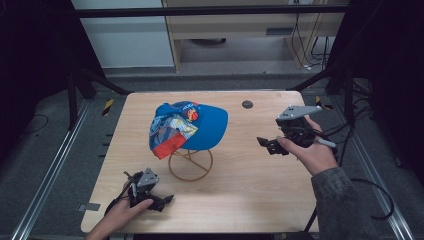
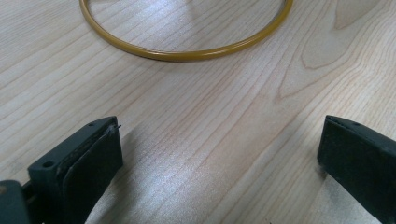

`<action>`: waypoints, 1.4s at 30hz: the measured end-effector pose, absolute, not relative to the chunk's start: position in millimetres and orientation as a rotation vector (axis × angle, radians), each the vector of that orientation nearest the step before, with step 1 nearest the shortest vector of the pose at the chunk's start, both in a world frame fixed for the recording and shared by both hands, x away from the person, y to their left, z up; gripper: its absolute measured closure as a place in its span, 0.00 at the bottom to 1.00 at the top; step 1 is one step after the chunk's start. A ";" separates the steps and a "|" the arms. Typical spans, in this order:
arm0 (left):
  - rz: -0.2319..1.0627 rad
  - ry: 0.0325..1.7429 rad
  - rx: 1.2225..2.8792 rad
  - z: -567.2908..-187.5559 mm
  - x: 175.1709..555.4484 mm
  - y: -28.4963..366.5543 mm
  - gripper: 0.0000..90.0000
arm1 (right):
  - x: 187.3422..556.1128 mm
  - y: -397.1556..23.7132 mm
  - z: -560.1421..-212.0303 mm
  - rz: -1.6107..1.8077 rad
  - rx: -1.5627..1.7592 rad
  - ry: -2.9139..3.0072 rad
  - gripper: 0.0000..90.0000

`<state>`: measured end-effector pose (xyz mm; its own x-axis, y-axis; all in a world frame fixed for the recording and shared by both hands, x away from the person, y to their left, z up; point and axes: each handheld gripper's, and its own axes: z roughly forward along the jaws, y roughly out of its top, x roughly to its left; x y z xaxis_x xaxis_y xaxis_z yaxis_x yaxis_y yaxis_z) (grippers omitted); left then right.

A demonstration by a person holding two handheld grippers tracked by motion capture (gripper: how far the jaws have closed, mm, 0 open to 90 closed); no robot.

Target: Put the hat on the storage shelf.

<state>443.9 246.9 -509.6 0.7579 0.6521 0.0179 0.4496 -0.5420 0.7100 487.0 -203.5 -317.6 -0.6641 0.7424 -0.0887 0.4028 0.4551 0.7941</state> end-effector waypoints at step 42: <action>0.368 0.820 2.238 -509.5 443.8 246.9 0.00 | 488.3 -224.7 -489.7 0.986 1.293 2.303 0.14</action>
<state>443.8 246.9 -509.5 0.7577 0.6523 0.0202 0.4490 -0.5435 0.7092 488.3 -224.7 -489.7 -0.5384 0.8410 0.0532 0.6190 0.3519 0.7021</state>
